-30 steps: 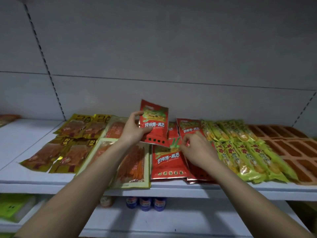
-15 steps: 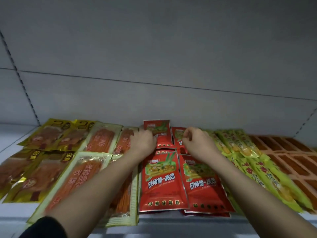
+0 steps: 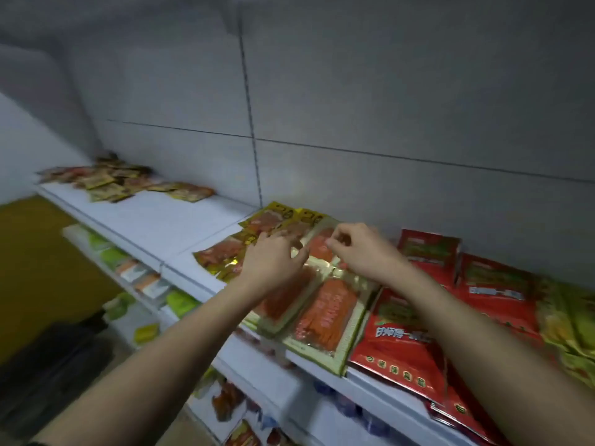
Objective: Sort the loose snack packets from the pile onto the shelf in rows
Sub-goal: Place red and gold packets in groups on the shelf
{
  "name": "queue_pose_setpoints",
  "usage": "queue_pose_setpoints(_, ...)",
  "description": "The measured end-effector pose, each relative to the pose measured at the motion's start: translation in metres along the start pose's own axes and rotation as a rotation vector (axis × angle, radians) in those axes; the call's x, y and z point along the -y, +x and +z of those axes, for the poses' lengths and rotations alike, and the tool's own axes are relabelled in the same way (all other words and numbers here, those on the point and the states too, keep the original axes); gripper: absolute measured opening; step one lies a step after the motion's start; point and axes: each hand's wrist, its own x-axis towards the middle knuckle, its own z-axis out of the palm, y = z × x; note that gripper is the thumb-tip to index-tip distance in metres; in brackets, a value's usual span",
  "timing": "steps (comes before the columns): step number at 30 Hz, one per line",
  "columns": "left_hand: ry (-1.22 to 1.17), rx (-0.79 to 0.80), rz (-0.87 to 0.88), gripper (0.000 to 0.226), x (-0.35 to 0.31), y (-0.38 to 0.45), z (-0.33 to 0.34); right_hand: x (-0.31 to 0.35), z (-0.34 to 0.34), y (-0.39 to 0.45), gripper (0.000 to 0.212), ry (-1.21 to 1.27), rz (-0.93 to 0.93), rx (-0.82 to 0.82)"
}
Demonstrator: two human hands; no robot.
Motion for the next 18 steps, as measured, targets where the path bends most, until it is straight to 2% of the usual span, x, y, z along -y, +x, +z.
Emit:
queue_pose_setpoints(7, -0.024, -0.033, -0.232, 0.039, 0.116, -0.032, -0.049, 0.101, 0.061, 0.042, 0.025, -0.068, -0.216, 0.187)
queue_pose_setpoints(12, 0.000, -0.053, -0.271, 0.040, 0.202, -0.032, -0.061, 0.169, 0.114, 0.080, 0.023, -0.119, -0.264, 0.238)
queue_pose_setpoints(18, 0.010, -0.065, -0.304, 0.038, 0.349, -0.013, -0.089, 0.269, 0.208, 0.154, 0.022, -0.155, -0.271, 0.279)
